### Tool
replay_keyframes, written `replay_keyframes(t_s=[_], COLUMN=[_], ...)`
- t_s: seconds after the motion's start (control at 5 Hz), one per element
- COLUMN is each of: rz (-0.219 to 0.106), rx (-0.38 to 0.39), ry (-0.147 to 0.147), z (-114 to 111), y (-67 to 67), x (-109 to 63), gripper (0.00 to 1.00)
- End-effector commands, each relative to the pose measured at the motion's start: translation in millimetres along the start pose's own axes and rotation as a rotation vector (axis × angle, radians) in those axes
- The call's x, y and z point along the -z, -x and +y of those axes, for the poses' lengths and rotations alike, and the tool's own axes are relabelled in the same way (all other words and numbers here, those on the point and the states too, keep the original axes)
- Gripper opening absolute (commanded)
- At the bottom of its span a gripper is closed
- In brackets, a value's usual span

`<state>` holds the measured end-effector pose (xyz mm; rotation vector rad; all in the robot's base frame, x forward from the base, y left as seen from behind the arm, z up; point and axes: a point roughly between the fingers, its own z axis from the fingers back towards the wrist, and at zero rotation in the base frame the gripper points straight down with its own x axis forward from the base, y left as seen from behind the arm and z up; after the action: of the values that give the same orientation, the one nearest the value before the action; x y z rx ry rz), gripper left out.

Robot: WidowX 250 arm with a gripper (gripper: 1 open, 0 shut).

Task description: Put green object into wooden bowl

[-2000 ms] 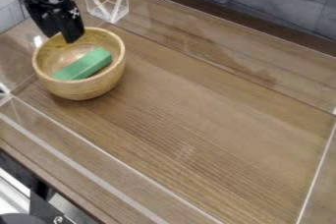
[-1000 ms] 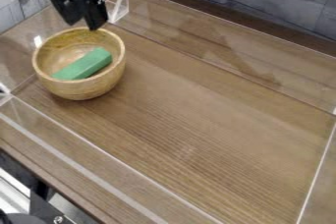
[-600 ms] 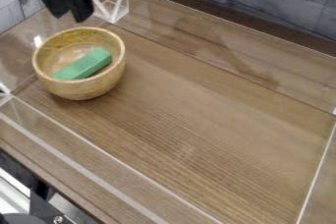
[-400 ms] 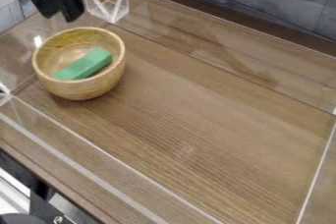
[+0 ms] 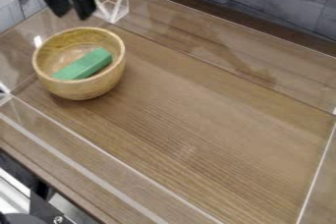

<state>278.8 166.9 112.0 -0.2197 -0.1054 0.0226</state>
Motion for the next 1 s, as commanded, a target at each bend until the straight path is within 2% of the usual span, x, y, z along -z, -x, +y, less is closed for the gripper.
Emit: replay_keyframes(t_s=[0.0, 0.2, 0.4, 0.6, 0.8], rz=[-0.052, -0.045, -0.023, -0.005, 0.016], rx=[-0.002, -0.035, 0.03, 0.078, 0.105], ry=[-0.039, -0.042, -0.037, -0.041, -0.036], z=[-22.9, -49.3, -86.2, -108.1, -105.9], y=[-17.1, -35.5, -49.7, -59.8, -55.6], x=[0.4, 26.3, 45.7, 65.6, 75.9], gripper=[0.0, 0.0, 0.0, 0.0, 1.0])
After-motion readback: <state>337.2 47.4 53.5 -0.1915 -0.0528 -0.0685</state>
